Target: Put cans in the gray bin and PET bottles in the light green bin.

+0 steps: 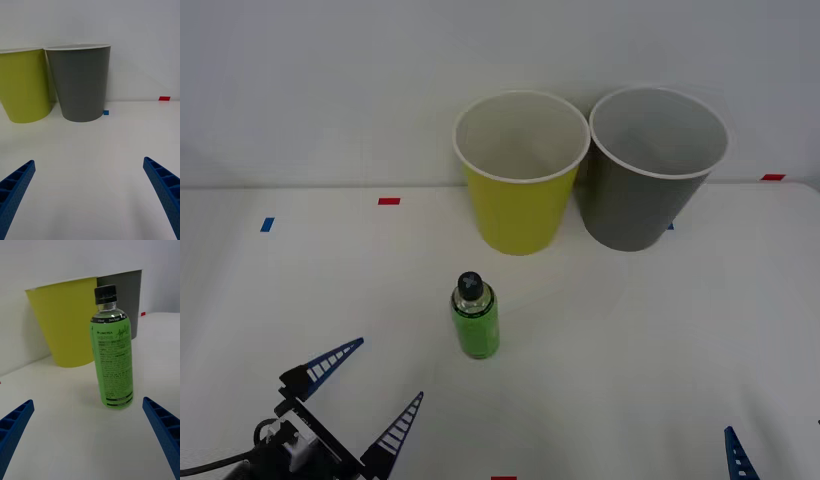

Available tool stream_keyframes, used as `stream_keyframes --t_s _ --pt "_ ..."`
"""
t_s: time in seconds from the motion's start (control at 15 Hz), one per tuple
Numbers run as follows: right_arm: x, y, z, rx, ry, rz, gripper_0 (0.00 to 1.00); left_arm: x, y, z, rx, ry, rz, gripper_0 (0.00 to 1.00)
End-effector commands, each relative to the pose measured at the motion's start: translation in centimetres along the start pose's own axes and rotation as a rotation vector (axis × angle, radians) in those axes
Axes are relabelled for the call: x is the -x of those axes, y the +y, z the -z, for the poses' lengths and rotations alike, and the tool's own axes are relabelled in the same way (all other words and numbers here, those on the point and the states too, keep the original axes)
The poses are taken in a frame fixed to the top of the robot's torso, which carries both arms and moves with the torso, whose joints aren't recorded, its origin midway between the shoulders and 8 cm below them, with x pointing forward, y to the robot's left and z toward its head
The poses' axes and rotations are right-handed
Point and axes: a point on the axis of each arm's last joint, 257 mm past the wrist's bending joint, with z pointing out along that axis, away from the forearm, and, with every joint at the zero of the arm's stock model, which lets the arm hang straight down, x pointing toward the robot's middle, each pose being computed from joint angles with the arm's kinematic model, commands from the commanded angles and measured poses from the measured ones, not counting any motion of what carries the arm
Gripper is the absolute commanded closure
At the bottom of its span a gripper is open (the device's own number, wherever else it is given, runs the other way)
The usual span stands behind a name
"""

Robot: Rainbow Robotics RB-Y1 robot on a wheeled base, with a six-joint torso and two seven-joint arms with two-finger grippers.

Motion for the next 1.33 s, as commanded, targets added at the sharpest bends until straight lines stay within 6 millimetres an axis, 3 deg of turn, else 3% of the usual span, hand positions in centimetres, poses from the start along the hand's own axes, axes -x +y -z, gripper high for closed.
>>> stream_keyframes --t_s 0.07,0.73,1.13,1.33 --pt "0.0 0.0 0.0 0.000 0.000 0.000 0.00 0.0 -0.9 -1.7 -0.055 -0.020 -0.005 0.00" --pt "0.0 0.0 0.0 0.000 0.000 0.000 0.00 0.2 -1.5 -6.8 -0.124 -0.031 0.040 0.00" --pt "0.0 0.0 0.0 0.000 0.000 0.000 0.00 1.4 -1.8 -9.5 -0.133 -0.053 0.034 0.00" --pt "0.0 0.0 0.0 0.000 0.000 0.000 0.00 2.0 -3.9 -10.7 -0.174 -0.064 0.060 0.00"
